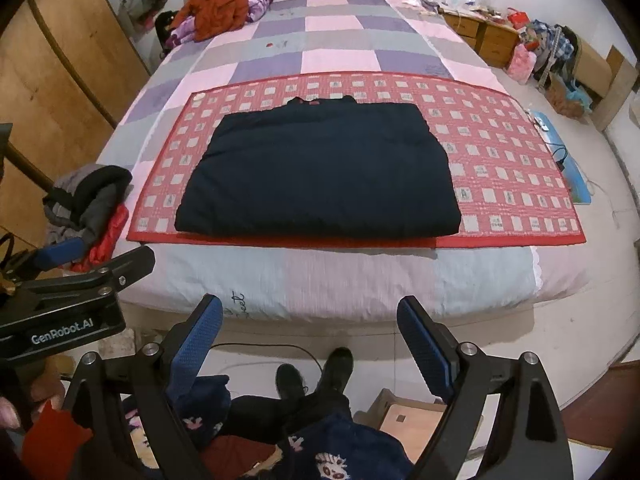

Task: Fold large clothes

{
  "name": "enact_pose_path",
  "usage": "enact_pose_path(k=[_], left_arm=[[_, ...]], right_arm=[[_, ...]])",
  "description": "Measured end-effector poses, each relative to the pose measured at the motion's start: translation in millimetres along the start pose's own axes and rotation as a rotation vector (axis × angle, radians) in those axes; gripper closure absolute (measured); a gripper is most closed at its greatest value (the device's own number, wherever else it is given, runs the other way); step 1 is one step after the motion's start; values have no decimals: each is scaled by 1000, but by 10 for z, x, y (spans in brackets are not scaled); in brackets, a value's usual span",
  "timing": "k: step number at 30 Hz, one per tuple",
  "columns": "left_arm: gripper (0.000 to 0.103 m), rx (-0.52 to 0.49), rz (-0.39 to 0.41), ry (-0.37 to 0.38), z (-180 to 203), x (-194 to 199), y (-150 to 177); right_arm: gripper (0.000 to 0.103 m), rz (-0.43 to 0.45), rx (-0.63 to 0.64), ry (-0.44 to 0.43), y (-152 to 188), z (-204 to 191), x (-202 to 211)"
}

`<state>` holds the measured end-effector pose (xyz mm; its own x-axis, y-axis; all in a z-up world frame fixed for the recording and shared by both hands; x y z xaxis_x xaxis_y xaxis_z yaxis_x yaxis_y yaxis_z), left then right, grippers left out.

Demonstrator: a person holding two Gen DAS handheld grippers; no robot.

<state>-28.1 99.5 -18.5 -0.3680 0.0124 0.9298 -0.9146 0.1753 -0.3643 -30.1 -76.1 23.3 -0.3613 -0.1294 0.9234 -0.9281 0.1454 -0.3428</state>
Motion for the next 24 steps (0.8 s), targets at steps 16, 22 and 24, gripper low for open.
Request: enact_pose_path(k=[16, 22, 24], left_arm=[[3, -46, -15, 0, 110, 7, -41], [3, -60, -26, 2, 172, -19, -65], [3, -59, -27, 0, 191, -22, -72]], right_arm=[[12, 7, -27, 7, 2, 89, 114], [12, 2, -44, 9, -6, 162, 107], [12, 1, -48, 9, -7, 163, 101]])
Point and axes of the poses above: each gripper's, at about its wrist camera, not at the fingertips, and x roughly against the way its jaws point, z to its right, y to its underside, the point moved 1 cm from there along -x, roughly the way its jaws point, and after that the axes turned 9 degrees about -x, right-handed, at the moved point
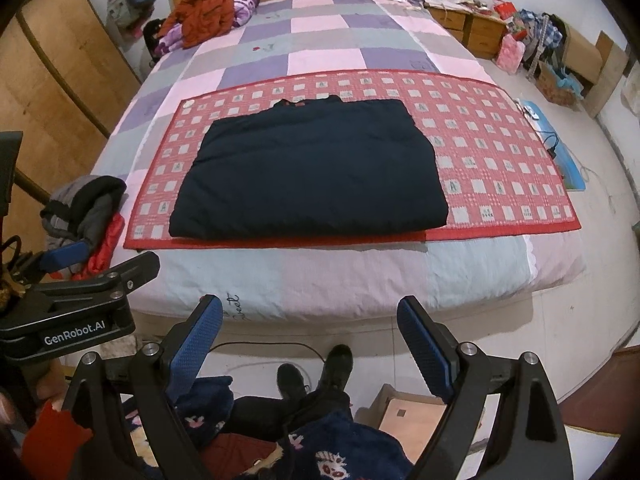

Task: Fold large clothes

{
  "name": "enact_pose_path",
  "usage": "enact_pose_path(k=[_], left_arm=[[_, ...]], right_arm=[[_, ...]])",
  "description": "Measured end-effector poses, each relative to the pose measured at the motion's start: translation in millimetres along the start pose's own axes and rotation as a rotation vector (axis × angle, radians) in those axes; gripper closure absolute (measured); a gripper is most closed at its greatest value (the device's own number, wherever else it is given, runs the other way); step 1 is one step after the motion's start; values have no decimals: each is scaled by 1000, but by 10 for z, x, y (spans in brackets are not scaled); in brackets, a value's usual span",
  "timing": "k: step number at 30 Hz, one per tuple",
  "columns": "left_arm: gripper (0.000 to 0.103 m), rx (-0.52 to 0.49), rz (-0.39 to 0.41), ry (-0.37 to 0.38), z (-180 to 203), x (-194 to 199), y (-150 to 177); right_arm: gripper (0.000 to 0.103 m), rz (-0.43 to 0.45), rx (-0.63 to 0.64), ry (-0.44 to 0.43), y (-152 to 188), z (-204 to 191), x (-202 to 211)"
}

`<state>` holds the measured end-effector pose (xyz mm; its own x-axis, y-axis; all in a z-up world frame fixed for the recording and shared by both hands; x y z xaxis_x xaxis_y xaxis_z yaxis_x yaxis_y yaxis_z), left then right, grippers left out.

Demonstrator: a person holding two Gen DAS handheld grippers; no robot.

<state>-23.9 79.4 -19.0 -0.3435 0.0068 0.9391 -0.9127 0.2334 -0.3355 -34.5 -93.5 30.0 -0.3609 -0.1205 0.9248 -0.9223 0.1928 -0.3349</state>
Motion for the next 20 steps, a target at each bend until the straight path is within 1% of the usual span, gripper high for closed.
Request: enact_pose_path(k=[14, 20], left_arm=[[3, -38, -12, 8, 135, -79, -64], [3, -56, -3, 20, 166, -73, -91]], right_arm=[[12, -12, -30, 11, -33, 144, -27], [12, -14, -46, 17, -43, 173, -27]])
Point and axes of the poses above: each gripper's, at about its wrist camera, not at the fingertips, and x roughly against the way its jaws point, z to its right, y to its underside, the point moved 1 cm from there along -x, roughly the way its jaws point, and after that the axes turned 9 degrees about -x, right-handed, at the moved point
